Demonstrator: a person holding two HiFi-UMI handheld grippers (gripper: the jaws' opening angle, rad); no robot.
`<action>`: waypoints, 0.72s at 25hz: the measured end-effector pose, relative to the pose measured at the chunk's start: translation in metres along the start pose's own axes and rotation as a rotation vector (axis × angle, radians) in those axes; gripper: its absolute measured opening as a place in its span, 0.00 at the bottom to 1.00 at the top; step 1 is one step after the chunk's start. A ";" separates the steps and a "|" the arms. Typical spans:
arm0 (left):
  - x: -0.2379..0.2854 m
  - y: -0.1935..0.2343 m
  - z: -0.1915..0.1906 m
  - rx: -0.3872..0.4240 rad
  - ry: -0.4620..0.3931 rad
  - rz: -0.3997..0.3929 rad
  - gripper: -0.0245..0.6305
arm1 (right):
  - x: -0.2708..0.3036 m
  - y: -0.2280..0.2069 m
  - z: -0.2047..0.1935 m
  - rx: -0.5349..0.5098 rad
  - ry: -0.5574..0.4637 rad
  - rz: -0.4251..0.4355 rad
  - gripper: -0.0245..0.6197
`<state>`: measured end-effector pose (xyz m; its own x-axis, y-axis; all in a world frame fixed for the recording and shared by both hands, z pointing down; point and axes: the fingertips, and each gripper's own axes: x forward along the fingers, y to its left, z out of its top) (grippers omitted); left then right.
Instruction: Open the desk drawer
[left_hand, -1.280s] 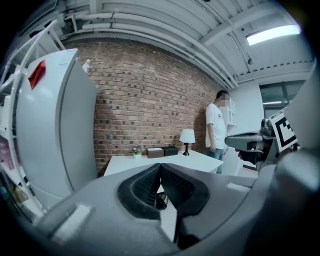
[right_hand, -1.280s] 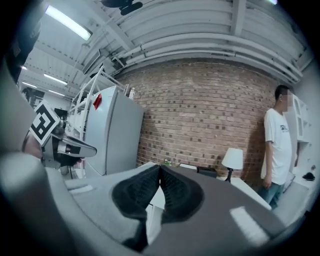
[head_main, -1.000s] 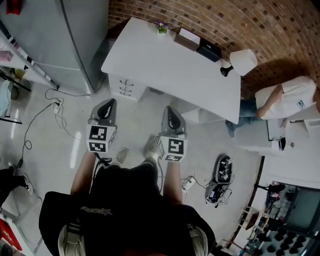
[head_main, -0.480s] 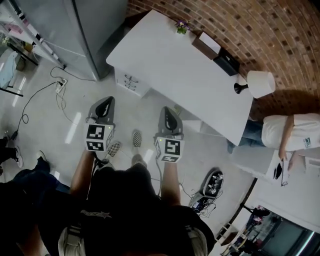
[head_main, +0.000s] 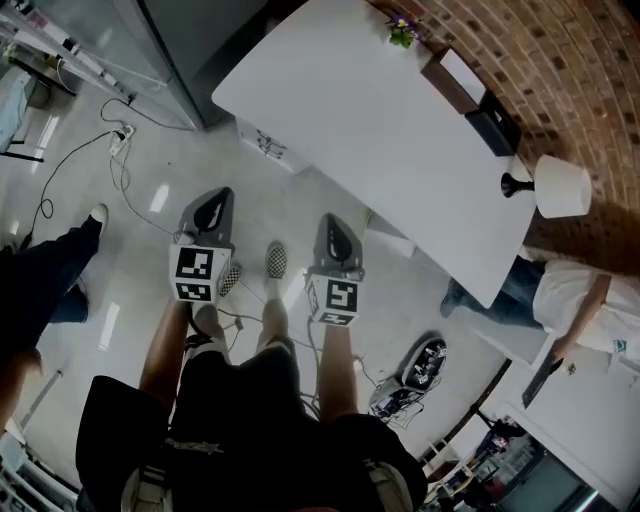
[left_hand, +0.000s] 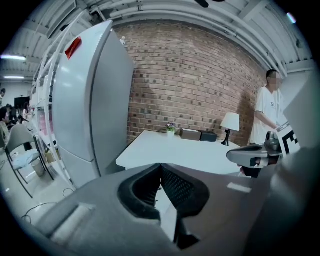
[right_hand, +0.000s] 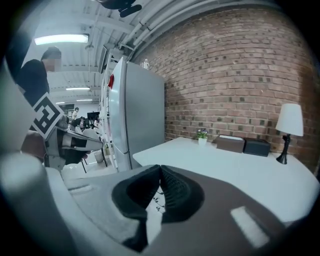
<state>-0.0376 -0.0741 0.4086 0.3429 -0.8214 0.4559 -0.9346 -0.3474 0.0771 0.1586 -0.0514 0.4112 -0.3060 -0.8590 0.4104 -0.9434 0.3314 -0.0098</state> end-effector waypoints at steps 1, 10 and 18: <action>0.007 0.003 -0.007 -0.005 0.007 0.004 0.05 | 0.007 -0.001 -0.007 0.005 0.006 0.002 0.05; 0.072 0.025 -0.075 -0.050 0.040 0.032 0.05 | 0.071 -0.012 -0.083 0.038 0.059 0.015 0.05; 0.130 0.032 -0.141 -0.094 0.083 0.028 0.05 | 0.115 -0.023 -0.149 0.033 0.089 0.018 0.05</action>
<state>-0.0364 -0.1289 0.5952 0.3115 -0.7884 0.5305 -0.9497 -0.2778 0.1447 0.1643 -0.1002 0.5944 -0.3121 -0.8142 0.4896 -0.9419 0.3325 -0.0476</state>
